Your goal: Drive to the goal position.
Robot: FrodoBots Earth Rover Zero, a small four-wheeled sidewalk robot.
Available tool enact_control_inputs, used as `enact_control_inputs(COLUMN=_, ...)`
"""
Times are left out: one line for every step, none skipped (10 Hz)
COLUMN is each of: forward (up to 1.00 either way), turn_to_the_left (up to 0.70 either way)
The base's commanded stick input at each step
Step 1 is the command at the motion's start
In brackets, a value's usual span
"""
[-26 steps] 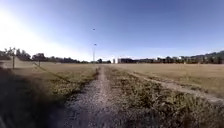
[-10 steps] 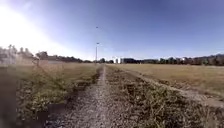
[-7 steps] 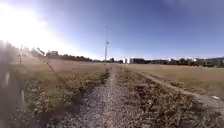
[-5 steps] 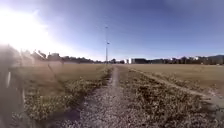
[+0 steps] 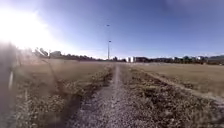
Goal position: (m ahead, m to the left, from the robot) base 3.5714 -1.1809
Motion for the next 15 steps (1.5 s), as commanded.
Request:
enact_control_inputs(forward=0.5, turn_to_the_left=0.0)
enact_control_inputs(forward=0.5, turn_to_the_left=0.0)
enact_control_inputs(forward=0.5, turn_to_the_left=0.0)
enact_control_inputs(forward=0.5, turn_to_the_left=0.0)
enact_control_inputs(forward=0.5, turn_to_the_left=0.0)
enact_control_inputs(forward=0.5, turn_to_the_left=0.0)
enact_control_inputs(forward=0.5, turn_to_the_left=0.0)
enact_control_inputs(forward=0.5, turn_to_the_left=0.0)
enact_control_inputs(forward=0.5, turn_to_the_left=0.0)
enact_control_inputs(forward=0.5, turn_to_the_left=0.0)
enact_control_inputs(forward=0.5, turn_to_the_left=0.0)
enact_control_inputs(forward=0.5, turn_to_the_left=0.0)
enact_control_inputs(forward=0.5, turn_to_the_left=0.0)
enact_control_inputs(forward=0.5, turn_to_the_left=0.0)
enact_control_inputs(forward=0.5, turn_to_the_left=-0.15)
